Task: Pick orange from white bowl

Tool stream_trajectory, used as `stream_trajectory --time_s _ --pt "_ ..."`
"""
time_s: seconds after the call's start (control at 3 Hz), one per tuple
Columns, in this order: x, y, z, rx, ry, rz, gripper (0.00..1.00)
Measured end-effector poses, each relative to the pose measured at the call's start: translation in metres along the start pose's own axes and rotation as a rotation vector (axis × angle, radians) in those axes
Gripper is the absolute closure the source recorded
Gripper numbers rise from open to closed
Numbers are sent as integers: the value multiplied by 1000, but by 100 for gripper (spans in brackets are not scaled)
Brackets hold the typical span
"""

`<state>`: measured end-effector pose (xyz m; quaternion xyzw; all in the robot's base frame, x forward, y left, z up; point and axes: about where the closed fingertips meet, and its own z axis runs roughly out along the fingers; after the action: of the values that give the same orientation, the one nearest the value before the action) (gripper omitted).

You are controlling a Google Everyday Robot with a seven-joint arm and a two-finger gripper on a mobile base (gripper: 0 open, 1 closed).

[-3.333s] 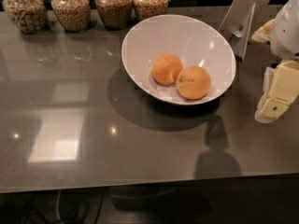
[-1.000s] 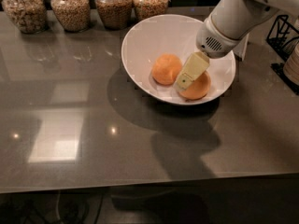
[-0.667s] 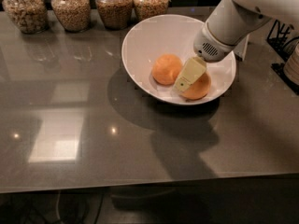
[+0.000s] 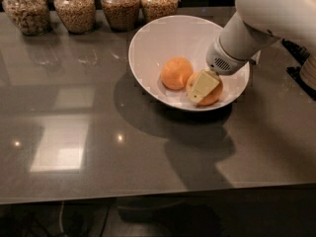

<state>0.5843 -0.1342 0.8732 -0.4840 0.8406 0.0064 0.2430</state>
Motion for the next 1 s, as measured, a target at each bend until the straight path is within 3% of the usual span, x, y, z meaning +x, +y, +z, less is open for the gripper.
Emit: stream_trajectory --time_s 0.33,1.0 --pt "12 -5 6 28 0 4 23" --pt "21 -5 12 31 -7 13 65"
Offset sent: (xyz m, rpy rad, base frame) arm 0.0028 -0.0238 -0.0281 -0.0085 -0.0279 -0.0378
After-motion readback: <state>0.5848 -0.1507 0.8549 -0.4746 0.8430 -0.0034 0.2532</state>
